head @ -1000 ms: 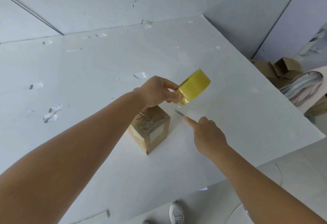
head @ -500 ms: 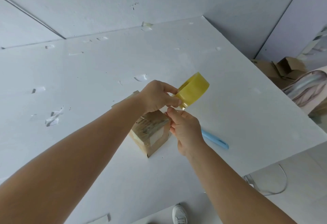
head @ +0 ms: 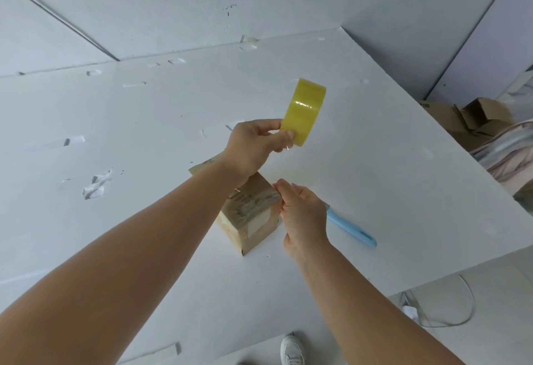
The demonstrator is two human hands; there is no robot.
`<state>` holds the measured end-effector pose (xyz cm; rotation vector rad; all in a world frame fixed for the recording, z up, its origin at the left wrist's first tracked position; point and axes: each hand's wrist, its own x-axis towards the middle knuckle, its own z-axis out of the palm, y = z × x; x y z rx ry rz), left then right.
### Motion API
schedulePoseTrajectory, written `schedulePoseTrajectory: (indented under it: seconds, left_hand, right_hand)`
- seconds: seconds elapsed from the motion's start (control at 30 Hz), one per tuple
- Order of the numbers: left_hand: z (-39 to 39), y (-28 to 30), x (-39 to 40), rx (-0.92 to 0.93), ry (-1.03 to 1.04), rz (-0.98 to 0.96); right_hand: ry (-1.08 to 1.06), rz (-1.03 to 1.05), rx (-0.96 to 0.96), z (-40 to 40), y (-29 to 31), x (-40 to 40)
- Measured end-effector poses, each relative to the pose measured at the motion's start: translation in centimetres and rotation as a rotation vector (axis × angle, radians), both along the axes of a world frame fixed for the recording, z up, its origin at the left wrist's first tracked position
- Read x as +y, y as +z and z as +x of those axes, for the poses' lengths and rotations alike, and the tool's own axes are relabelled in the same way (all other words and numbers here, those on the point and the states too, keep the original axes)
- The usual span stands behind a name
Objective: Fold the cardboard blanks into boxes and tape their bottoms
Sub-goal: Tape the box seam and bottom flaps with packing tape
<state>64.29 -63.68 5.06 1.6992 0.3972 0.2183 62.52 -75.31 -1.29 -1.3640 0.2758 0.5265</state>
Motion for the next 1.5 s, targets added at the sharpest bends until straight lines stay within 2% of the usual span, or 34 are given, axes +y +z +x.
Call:
schedulePoseTrajectory:
  seconds: [0.1,0.2,0.4,0.67,0.8,0.9,0.97,1.1,1.27,1.37,1.5]
  left_hand:
    - [-1.2,0.5,0.6,-0.112,0.076,-0.072]
    - [-3.1,0.9,1.4,-0.179,0.141,-0.059]
    - [-7.0,-0.7,1.3,-0.158,0.244,-0.104]
    - [-6.5,-1.3,1.3,-0.152,0.305,-0.097]
    - [-6.5,-1.3,1.2,-0.148,0.290,-0.079]
    - [-6.6,-1.2,1.4,-0.144,0.271,-0.096]
    - [-6.8,-1.0,1.5,-0.144,0.248,-0.108]
    - [-7.0,-1.0,1.4,-0.139,0.215,-0.119]
    - [-6.9,-0.5,1.5,-0.130,0.194,-0.114]
    - [-6.9,-0.1,1.5,-0.136,0.170,-0.121]
    - [-7.0,0.7,1.4,-0.135,0.121,-0.144]
  right_hand:
    - [0.001,-0.010,-0.023,-0.1,-0.1,-0.1]
    - [0.009,-0.030,-0.021,-0.1,-0.4,0.0]
    - [0.100,-0.055,0.071,0.1,-1.0,-0.2]
    - [0.295,-0.118,0.161,-0.3,-1.8,-0.3]
    - [0.276,-0.211,-0.052,-0.2,-1.4,-1.0]
    - [0.290,-0.112,-0.329,-0.7,-0.8,-1.3]
    - [0.351,-0.086,-0.443,-1.5,-0.8,-1.4]
    - [0.371,-0.105,-0.551,-2.1,-1.8,-1.6]
    - [0.519,-0.211,-0.610,-1.0,-1.3,-2.5]
    - [0.406,-0.215,-0.663,0.1,0.5,-2.5]
    - [0.330,-0.254,-0.848,1.3,3.9,-1.6]
